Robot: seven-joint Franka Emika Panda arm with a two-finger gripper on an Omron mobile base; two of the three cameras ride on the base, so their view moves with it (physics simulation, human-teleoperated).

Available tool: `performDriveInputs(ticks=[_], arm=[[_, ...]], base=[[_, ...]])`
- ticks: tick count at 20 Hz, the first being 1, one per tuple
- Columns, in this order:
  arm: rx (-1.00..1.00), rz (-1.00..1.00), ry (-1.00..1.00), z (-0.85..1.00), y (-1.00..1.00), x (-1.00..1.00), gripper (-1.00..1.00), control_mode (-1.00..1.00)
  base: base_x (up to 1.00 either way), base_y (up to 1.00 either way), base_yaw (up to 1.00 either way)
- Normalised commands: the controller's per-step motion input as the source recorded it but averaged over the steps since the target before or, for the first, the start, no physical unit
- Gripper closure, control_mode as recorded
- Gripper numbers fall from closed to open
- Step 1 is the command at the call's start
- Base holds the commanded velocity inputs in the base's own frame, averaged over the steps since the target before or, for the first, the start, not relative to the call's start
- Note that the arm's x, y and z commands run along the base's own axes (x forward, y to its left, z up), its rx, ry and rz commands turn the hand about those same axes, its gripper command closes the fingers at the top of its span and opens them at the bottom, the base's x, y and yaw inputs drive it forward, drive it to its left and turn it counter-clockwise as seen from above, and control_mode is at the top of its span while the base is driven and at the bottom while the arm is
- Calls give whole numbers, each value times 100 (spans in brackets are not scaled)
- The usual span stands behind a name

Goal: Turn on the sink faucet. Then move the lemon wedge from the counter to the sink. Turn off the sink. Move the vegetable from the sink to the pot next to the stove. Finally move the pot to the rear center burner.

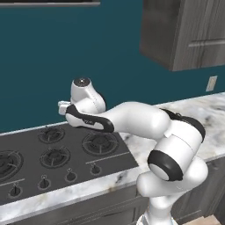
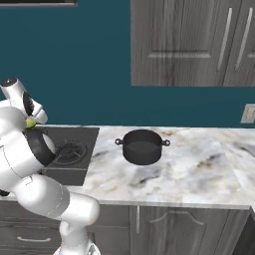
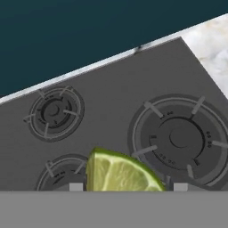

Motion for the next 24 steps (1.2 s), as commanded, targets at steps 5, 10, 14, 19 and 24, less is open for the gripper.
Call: performDriveInputs(ticks=[5, 10, 14, 19, 24], arm=[[0, 0, 0, 0, 0, 0, 100, 100], [0, 0, 0, 0, 0, 0, 100, 100], [0, 0, 0, 0, 0, 0, 100, 100], [0, 0, 0, 0, 0, 0, 100, 100], [0, 0, 0, 0, 0, 0, 100, 100]], base=[[41, 36, 8], [62, 26, 23], [69, 21, 25], [54, 21, 12], [9, 7, 0]])
